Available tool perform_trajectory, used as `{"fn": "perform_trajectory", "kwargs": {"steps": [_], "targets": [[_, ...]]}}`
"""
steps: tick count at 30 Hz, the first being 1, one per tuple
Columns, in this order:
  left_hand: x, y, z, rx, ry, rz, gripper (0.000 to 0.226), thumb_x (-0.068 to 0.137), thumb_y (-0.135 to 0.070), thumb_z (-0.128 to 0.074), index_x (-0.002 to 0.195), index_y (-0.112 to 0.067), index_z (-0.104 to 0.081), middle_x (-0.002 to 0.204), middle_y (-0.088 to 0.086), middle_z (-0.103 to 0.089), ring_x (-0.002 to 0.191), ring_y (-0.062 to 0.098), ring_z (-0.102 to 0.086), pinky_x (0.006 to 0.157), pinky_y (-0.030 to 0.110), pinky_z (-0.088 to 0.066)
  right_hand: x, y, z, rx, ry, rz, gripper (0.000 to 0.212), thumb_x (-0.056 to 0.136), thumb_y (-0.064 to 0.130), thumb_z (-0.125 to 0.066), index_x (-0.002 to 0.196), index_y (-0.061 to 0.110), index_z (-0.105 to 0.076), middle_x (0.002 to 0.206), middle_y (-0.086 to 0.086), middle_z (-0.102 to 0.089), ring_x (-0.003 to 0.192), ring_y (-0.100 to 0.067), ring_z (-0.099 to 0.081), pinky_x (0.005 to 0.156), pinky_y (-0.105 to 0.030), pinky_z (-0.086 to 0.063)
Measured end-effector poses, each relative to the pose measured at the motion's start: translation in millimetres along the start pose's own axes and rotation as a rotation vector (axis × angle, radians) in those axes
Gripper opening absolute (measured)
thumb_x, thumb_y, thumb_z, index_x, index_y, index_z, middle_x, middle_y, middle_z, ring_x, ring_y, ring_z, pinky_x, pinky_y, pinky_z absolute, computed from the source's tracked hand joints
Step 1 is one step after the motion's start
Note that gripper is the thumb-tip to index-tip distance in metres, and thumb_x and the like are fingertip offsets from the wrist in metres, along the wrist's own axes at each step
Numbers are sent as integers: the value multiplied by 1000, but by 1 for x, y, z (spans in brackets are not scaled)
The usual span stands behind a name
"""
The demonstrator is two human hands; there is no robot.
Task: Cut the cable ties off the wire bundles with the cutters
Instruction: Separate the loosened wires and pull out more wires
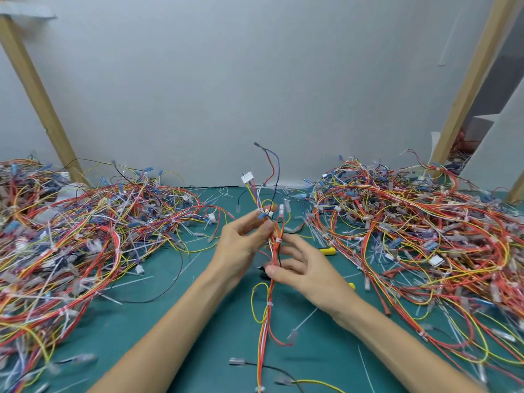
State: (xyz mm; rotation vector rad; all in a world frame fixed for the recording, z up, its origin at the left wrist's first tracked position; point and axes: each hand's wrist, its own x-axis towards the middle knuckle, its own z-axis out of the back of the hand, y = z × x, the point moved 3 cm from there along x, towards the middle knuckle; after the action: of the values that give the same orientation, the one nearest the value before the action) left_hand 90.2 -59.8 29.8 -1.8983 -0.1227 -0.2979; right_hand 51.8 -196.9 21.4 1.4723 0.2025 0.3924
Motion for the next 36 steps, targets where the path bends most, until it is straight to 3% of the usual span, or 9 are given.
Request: {"fn": "perform_trajectory", "kwargs": {"steps": [2, 8, 10, 15, 23, 28, 31, 36], "targets": [[0, 3, -1, -88, 3, 24, 44, 76, -13, -66, 117, 0, -63, 76, 1, -67, 66, 10, -61, 73, 19, -52, 0, -2, 1, -4, -9, 10, 56, 85, 2, -71, 132, 22, -49, 130, -4, -60, 102, -21, -70, 90, -27, -54], [3, -2, 2, -88, 25, 27, 21, 78, -11, -63, 95, 2, -62, 74, 3, -69, 66, 12, -64, 70, 20, -54, 1, 1, 6, 30, 48, 8, 53, 88, 6, -70, 130, 32, -50, 131, 3, -59, 103, -18, -70, 92, -21, -51], [2, -5, 0, -66, 56, 21, 24, 81, -14, -61, 98, 4, -61, 74, 3, -68, 65, 11, -64, 69, 19, -53, 0, 2, 7, 37, 66, 7, 54, 88, 6, -69, 134, 28, -49, 133, 0, -58, 103, -20, -70, 92, -23, -51], [1, -9, -3, 16, 91, 5, 38, 95, -16, -48, 118, 12, -56, 79, 7, -63, 74, 14, -61, 74, 19, -50, 0, 5, 8, 57, 82, 5, 53, 90, 3, -65, 134, 27, -49, 135, 0, -57, 102, -20, -71, 73, -13, -48], [3, -11, -2, 112, 89, 10, 24, 100, -10, -44, 108, 1, -63, 83, 9, -68, 81, 18, -65, 88, 27, -51, 0, 4, 10, 27, 104, 11, 51, 95, 1, -57, 138, 26, -44, 133, 6, -60, 104, -20, -70, 67, -15, -45], [3, -14, -1, 201, 97, 0, 28, 102, -3, -41, 109, -13, -66, 86, 6, -74, 86, 17, -70, 85, 23, -53, 0, 3, 9, -6, 107, 28, 51, 97, -1, -53, 138, 27, -42, 136, 8, -57, 103, -21, -70, 61, -17, -40], [2, -18, -1, 273, 103, -16, 28, 101, 0, -41, 109, -11, -66, 86, 2, -75, 87, 11, -71, 80, 17, -51, 0, 3, 10, -9, 113, 41, 51, 97, -3, -51, 136, 28, -42, 139, 6, -56, 104, -22, -70, 61, -20, -38], [0, -25, -3, 376, 134, -31, 29, 102, 1, -40, 123, 1, -60, 99, 14, -71, 94, 16, -69, 89, 19, -50, 0, 1, 11, 19, 121, 40, 55, 97, -4, -50, 140, 27, -39, 141, 3, -54, 107, -24, -69, 61, -19, -41]]}}
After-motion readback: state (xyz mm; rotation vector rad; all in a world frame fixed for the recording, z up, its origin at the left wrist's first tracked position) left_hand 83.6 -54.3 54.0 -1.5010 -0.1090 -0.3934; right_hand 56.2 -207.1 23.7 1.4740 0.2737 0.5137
